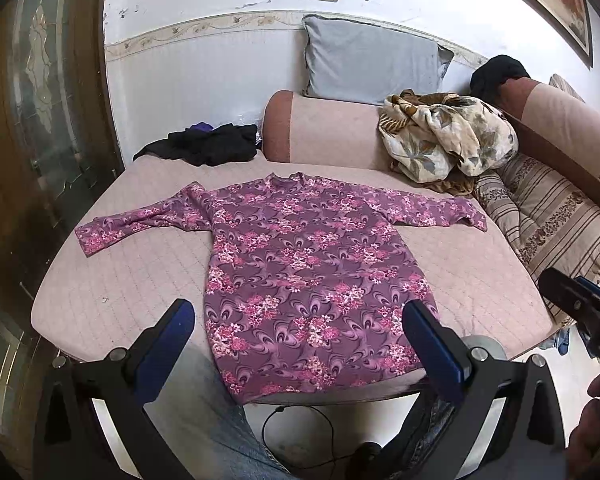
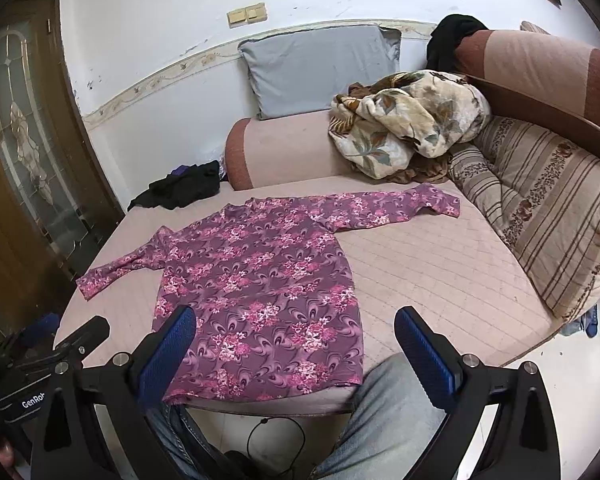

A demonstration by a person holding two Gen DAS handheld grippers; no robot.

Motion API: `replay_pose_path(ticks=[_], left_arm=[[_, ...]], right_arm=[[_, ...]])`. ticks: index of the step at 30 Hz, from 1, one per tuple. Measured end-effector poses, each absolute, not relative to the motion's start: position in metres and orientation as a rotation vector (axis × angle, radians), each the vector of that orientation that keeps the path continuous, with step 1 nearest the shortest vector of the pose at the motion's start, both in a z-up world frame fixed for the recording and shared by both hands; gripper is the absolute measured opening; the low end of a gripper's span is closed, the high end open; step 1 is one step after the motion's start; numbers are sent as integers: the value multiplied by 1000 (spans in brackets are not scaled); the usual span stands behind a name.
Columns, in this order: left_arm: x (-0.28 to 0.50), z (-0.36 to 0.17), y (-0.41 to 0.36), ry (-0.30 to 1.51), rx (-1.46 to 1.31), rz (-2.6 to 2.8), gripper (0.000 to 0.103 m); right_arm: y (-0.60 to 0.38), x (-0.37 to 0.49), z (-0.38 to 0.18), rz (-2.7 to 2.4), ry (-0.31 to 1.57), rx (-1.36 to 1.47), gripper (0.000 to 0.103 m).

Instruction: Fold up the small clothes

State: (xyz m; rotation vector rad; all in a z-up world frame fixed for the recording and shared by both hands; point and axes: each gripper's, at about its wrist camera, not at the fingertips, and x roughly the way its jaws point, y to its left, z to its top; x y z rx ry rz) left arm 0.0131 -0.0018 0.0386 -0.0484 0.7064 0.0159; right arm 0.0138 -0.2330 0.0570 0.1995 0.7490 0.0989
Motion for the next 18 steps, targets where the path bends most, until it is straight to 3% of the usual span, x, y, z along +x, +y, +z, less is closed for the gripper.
replay_pose_path(ticks=[18], left_arm=[[34, 15, -13, 792, -55, 1, 103]], right_arm=[[-261, 25, 36, 30, 806, 241, 101]])
